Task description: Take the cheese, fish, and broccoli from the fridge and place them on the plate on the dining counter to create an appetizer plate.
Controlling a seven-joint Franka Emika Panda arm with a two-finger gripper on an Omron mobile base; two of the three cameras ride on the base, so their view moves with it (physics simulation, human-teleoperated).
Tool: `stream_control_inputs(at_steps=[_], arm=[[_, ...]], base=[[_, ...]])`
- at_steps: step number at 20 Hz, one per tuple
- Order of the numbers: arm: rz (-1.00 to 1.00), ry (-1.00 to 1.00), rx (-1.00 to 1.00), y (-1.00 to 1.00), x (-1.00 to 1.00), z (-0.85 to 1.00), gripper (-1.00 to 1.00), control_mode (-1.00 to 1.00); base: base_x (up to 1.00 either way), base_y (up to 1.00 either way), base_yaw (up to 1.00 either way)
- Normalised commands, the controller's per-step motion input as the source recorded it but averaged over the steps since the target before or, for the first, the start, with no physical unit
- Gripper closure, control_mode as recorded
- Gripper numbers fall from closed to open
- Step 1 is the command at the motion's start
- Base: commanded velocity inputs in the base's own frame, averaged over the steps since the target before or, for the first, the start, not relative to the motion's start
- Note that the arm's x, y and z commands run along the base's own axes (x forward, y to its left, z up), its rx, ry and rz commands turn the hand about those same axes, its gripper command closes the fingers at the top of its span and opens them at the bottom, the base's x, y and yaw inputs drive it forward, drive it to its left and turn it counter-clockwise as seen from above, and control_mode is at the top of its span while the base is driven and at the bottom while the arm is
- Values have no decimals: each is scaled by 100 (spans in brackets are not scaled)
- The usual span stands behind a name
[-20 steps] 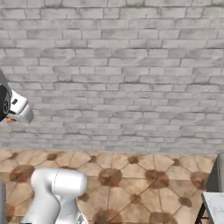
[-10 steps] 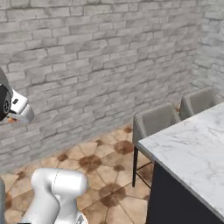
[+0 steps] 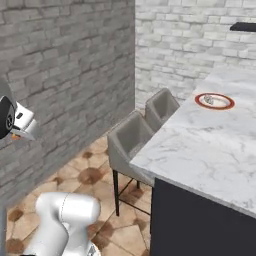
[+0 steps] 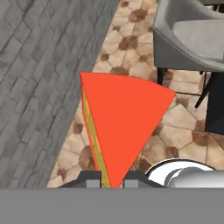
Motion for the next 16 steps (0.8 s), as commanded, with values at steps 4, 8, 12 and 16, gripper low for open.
stream_control_inputs(at_steps=[4,8,12,16], arm=[[0,0,0,0,0,0,100,100],[0,0,0,0,0,0,100,100],[0,0,0,0,0,0,100,100],[0,0,0,0,0,0,100,100]], base=[[86,87,-61],[76,97,-55],[79,91,-58],[82,90,-58]])
